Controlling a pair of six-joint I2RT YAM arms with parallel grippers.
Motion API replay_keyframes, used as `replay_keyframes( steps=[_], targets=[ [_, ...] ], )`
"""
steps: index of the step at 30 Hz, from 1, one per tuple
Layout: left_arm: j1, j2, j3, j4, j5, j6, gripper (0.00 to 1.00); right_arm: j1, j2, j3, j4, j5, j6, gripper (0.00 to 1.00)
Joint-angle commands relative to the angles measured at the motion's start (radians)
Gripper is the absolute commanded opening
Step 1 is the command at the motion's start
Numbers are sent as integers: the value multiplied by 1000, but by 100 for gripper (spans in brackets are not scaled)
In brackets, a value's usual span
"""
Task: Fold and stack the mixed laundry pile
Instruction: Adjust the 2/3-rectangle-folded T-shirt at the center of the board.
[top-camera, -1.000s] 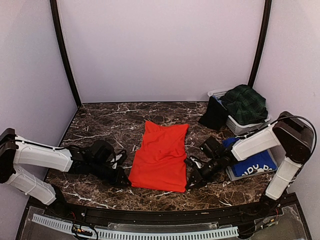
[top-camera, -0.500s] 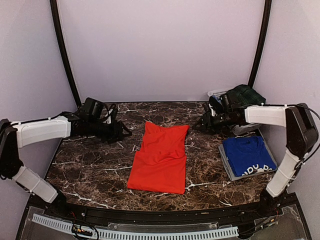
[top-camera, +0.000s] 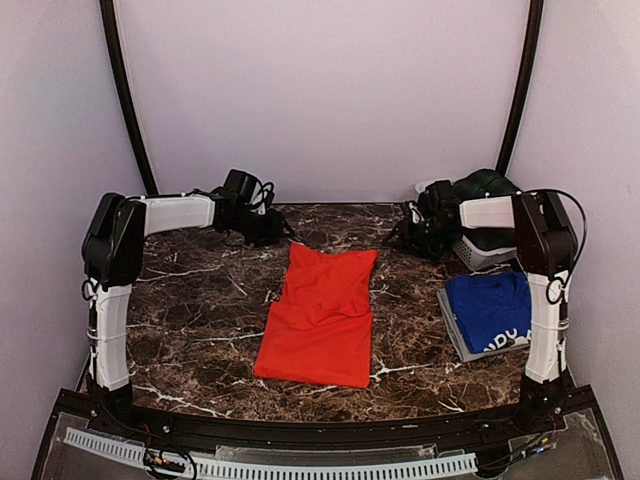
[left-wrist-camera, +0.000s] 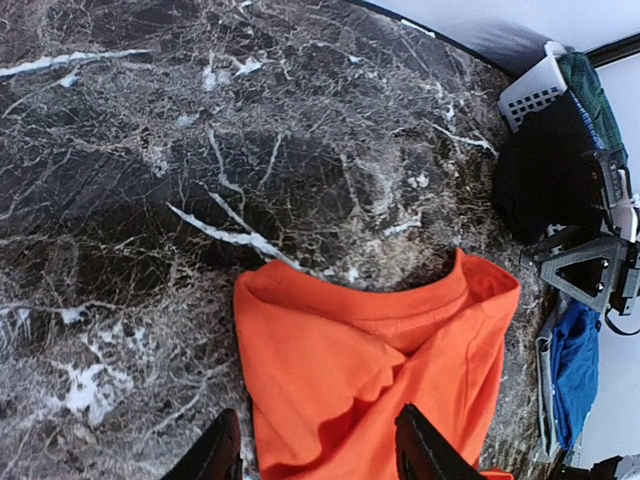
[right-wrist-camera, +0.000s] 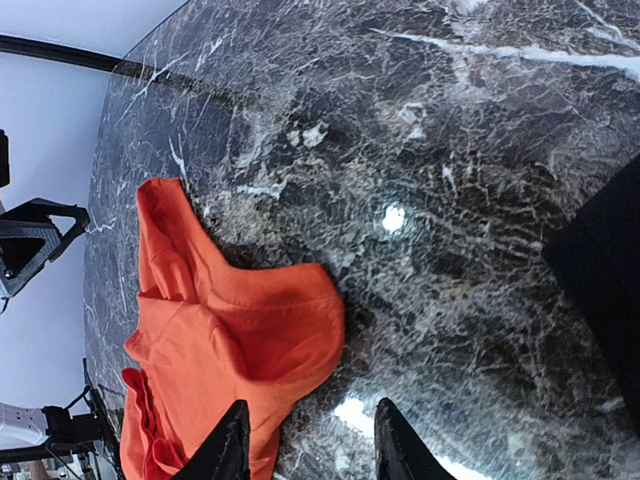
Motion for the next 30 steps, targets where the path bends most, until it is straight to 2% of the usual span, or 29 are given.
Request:
replay_keyframes(
  steps=[1, 4, 5, 9, 14, 20, 24, 30],
  targets=[
    [6, 79, 79, -52, 3, 35, 51, 0, 69, 79, 10, -29, -9, 38],
    [6, 117, 111, -68, 15, 36, 46, 0, 112, 118, 6, -45, -9, 35],
    [6, 115, 113, -79, 16, 49, 40, 0, 122, 123, 5, -54, -10, 34],
    [3, 32, -24, 41, 70, 78, 30, 2, 143, 125, 23, -85, -9, 30],
    [-1, -15, -85, 29, 100, 168, 22, 3, 164, 130, 44, -110, 1, 24],
    [-35, -15, -64, -17, 107, 275, 21, 2, 169, 133, 56, -120, 5, 22],
    [-66, -2, -25, -32, 116, 317, 25, 2, 170, 135, 69, -136, 12, 23],
    [-119, 99, 166, -149, 44, 359, 26, 2, 172, 151, 91, -167, 36, 23]
  ],
)
